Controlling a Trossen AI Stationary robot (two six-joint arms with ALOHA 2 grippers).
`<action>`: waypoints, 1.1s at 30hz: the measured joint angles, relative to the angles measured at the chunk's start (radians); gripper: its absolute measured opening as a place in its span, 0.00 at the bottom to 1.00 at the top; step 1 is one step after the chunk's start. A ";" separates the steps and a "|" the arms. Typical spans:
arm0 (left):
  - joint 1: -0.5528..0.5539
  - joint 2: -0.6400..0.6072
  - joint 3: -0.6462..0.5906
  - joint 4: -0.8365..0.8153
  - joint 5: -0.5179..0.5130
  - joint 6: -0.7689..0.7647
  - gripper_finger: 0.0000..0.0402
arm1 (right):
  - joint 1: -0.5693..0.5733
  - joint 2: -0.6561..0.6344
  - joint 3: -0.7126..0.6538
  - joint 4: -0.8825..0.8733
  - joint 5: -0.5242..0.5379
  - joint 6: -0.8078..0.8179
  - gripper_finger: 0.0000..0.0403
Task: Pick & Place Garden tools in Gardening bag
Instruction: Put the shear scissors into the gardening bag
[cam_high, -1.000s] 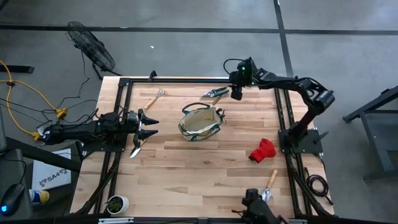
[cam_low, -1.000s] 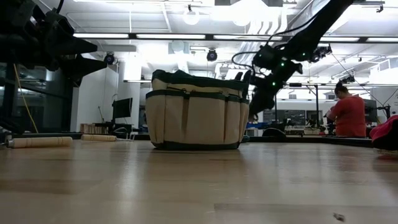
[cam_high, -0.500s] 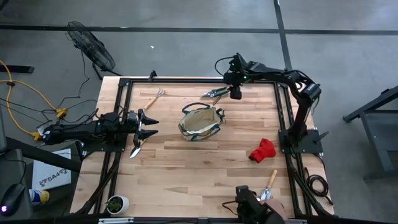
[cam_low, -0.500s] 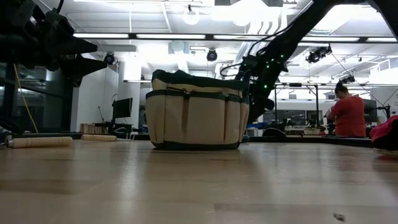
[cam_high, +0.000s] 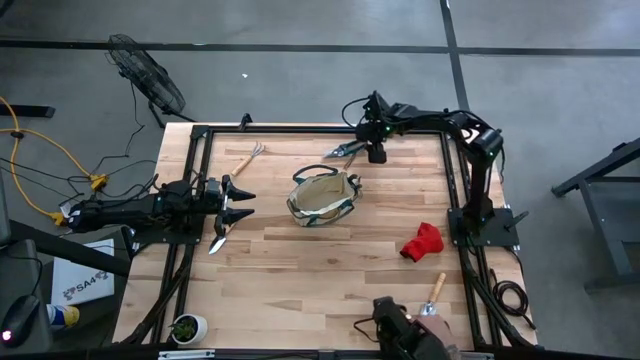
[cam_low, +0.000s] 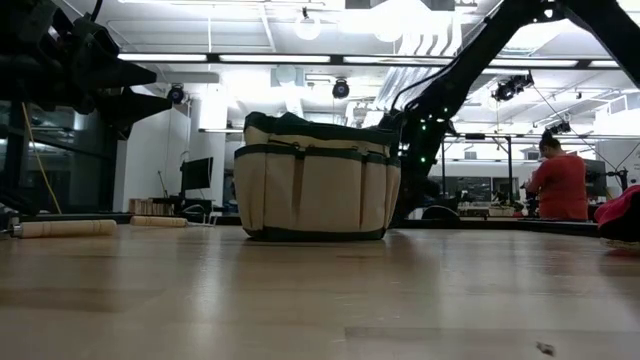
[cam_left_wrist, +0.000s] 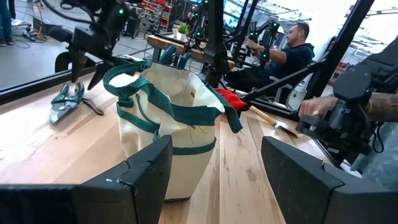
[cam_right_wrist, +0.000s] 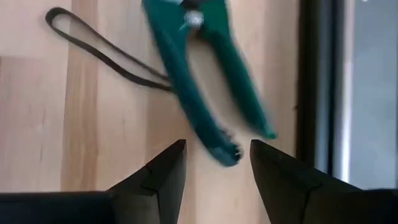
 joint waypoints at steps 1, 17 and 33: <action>0.000 0.000 0.000 0.000 0.000 0.000 0.61 | 0.000 0.004 0.000 0.001 -0.005 -0.001 0.42; 0.000 0.000 0.000 0.000 0.000 0.000 0.61 | 0.033 0.012 0.000 0.016 -0.020 -0.072 0.42; 0.000 0.000 0.000 0.000 0.000 0.000 0.61 | 0.053 0.049 0.005 -0.047 0.009 -0.068 0.26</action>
